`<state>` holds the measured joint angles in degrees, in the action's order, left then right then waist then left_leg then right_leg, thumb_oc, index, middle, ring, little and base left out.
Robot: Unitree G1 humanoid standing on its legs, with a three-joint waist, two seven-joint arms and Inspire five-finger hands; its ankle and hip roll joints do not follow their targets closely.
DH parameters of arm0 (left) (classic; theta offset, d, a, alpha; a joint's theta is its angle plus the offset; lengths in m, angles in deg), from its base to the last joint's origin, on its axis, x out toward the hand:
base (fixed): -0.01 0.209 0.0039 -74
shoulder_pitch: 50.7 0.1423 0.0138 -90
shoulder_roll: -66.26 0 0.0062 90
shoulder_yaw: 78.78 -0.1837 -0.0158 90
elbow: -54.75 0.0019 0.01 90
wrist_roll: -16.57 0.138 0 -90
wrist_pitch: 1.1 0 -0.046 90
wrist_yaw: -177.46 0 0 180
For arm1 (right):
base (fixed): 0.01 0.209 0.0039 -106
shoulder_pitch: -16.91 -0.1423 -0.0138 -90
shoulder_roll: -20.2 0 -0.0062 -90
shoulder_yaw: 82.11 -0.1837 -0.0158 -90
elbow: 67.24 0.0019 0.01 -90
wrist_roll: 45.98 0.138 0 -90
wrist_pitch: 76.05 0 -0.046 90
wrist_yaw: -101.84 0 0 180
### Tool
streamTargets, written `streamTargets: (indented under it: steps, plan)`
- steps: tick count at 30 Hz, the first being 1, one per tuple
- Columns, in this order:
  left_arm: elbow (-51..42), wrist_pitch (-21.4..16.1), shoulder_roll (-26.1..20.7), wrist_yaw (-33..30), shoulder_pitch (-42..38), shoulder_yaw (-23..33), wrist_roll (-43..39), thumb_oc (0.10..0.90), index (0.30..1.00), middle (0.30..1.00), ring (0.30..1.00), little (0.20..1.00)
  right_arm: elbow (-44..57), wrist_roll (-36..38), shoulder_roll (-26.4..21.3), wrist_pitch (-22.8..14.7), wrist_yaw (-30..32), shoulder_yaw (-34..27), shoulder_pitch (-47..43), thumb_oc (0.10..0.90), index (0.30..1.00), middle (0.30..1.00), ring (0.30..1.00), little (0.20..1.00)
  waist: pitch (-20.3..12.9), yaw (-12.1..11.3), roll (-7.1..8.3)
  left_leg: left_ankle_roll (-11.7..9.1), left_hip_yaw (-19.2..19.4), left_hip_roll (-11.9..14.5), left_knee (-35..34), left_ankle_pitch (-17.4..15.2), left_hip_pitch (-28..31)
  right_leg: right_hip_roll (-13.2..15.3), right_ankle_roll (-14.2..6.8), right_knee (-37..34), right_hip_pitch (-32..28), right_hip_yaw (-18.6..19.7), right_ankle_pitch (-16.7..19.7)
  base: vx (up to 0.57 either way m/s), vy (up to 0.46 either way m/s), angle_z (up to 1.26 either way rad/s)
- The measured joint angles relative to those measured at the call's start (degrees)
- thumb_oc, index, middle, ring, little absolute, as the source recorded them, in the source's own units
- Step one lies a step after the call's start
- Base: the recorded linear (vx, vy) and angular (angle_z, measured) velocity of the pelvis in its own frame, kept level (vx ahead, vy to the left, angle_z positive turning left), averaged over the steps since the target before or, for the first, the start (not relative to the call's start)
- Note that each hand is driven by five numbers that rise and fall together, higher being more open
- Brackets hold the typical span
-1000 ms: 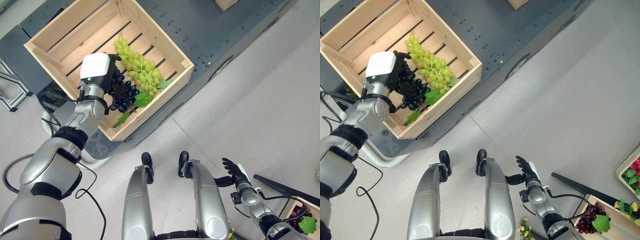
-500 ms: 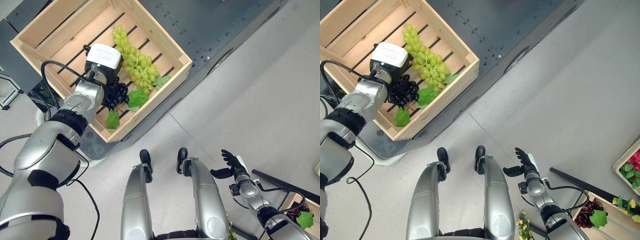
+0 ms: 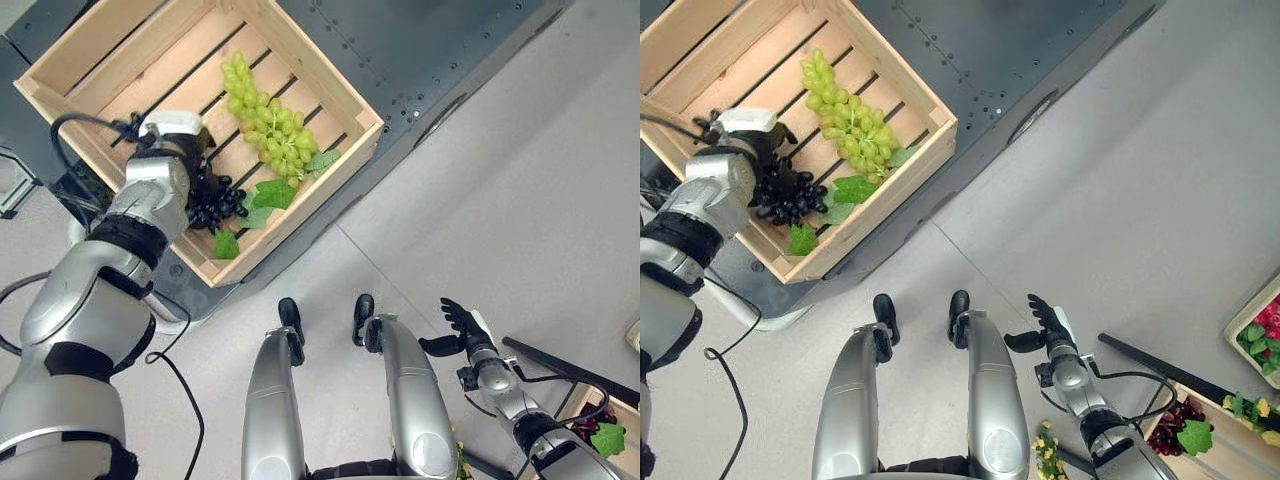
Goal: Pick up the fruits from the basket on one side to the basket on the other side
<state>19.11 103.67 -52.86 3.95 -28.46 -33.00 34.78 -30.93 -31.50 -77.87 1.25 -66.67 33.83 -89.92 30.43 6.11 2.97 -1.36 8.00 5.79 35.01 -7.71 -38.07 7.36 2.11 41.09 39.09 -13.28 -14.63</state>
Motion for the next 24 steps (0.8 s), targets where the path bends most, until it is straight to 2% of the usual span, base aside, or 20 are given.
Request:
streamTargets:
  steps: [2, 4, 9, 16, 20, 24]
  plan:
    - [-0.24, -2.3, -0.35, -2.08, 0.35, 0.32, -3.24, 0.8, 0.9, 0.9, 0.9, 0.9, 0.05, -0.01, 0.01, 0.0, 0.03, -0.2, 0.23, 0.8, 0.9, 0.9, 0.9, 0.9, 0.0, -0.88, 0.0, -0.02, -0.01, -0.01, -0.07, 0.06, -0.01, 0.0, 0.03, -0.03, 0.0, -0.03, 0.02, 0.06, -0.004, 0.01]
    - [-2.27, -6.01, -2.03, -5.92, 4.0, 3.19, -6.92, 0.8, 0.9, 0.9, 0.9, 0.9, 0.11, -0.02, 0.02, 0.0, 0.34, -0.45, 1.12, 0.8, 0.9, 0.9, 0.9, 0.9, 0.0, -1.09, -0.06, 0.0, 0.02, -0.15, -0.52, 0.09, 0.55, 0.1, 0.01, -0.39, -0.53, -0.08, 0.01, 0.0, 0.0, 0.0]
    - [-8.12, -12.53, -5.84, -9.29, 10.16, 6.4, -8.9, 0.8, 0.9, 0.9, 0.9, 0.9, 0.61, -0.04, 0.06, -0.01, 0.39, -0.9, 3.58, 0.8, 0.9, 0.9, 0.9, 0.9, 0.02, -2.31, -0.13, 0.03, -0.19, -0.56, -1.77, 0.57, 1.25, 0.22, -0.03, -0.94, -1.26, -0.48, 0.04, 0.02, -0.009, 0.05]
    - [-13.8, -15.12, -9.62, -10.87, 13.46, 6.83, -8.63, 0.8, 0.9, 0.9, 0.9, 0.9, 0.51, -0.07, -0.01, -0.01, 0.39, -1.01, 4.27, 0.8, 0.9, 0.9, 0.9, 0.9, 0.05, -2.9, -0.18, 0.25, -0.91, -0.99, -1.85, 0.88, 1.94, 0.58, -0.23, -1.49, -2.52, -1.2, 0.15, 0.02, 0.004, 0.06]
    - [-17.23, -19.16, -12.07, -15.84, 15.79, 6.83, -6.95, 0.8, 0.9, 0.9, 0.9, 0.9, 0.55, -0.1, 0.05, -0.07, 0.38, -2.68, 5.8, 0.8, 0.9, 0.9, 0.9, 0.9, 0.09, -4.19, -0.52, 0.13, -1.04, -1.05, -1.88, 1.02, 2.03, 0.58, -0.22, -1.32, -2.54, -1.18, 0.16, 0.0, 0.0, 0.0]
    - [-18.57, -22.06, -13.45, -16.89, 17.24, 6.83, -5.41, 0.8, 0.9, 0.9, 0.9, 0.9, 0.49, -0.47, 0.04, -0.07, 0.38, -2.84, 6.03, 0.8, 0.9, 0.9, 0.9, 0.9, 0.09, -4.51, -0.71, 0.2, -1.06, -1.08, -1.75, 1.12, 1.98, 0.65, -0.21, -1.17, -2.53, -1.24, 0.16, 0.0, 0.0, 0.0]
